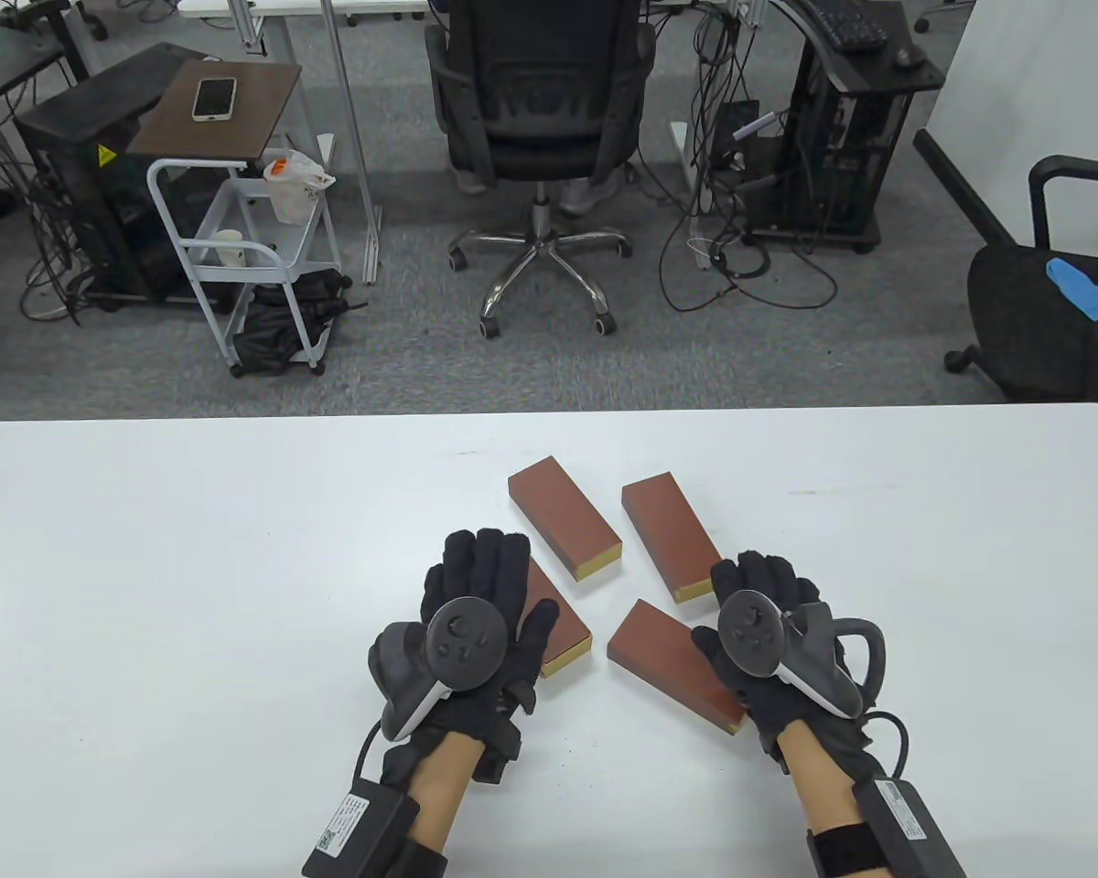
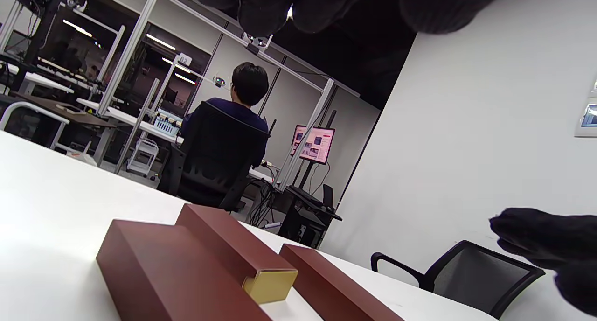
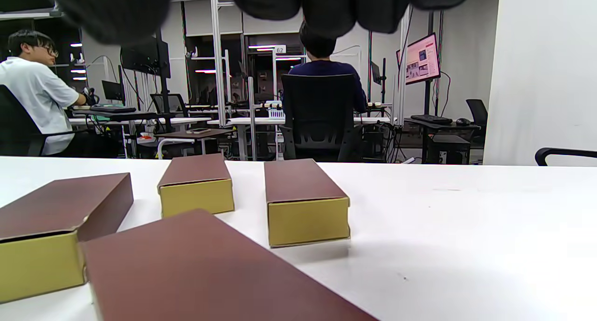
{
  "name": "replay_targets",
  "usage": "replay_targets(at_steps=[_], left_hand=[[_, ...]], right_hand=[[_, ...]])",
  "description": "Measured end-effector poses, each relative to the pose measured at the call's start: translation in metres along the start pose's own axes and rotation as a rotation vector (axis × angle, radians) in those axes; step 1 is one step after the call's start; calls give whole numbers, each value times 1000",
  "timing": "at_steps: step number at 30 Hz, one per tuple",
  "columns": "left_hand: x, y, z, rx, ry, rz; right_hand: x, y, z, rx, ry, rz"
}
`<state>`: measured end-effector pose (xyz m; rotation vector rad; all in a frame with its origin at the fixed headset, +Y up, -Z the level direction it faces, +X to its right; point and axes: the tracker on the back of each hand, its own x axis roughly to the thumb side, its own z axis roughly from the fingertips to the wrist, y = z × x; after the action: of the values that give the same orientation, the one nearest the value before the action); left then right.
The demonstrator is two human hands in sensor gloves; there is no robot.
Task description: Slide to open storage boxes and store sunglasses
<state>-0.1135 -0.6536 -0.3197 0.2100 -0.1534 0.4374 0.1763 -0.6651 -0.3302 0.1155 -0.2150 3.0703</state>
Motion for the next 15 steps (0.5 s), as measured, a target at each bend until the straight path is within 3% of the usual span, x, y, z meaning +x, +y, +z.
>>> replay_targets(at_steps=[6, 15], left_hand=[[14, 2, -6, -26, -75, -37], [15, 4, -7, -74, -13, -68]], right_hand=[[9, -1, -1, 12, 28, 52], [16, -5, 1, 20, 25, 21]])
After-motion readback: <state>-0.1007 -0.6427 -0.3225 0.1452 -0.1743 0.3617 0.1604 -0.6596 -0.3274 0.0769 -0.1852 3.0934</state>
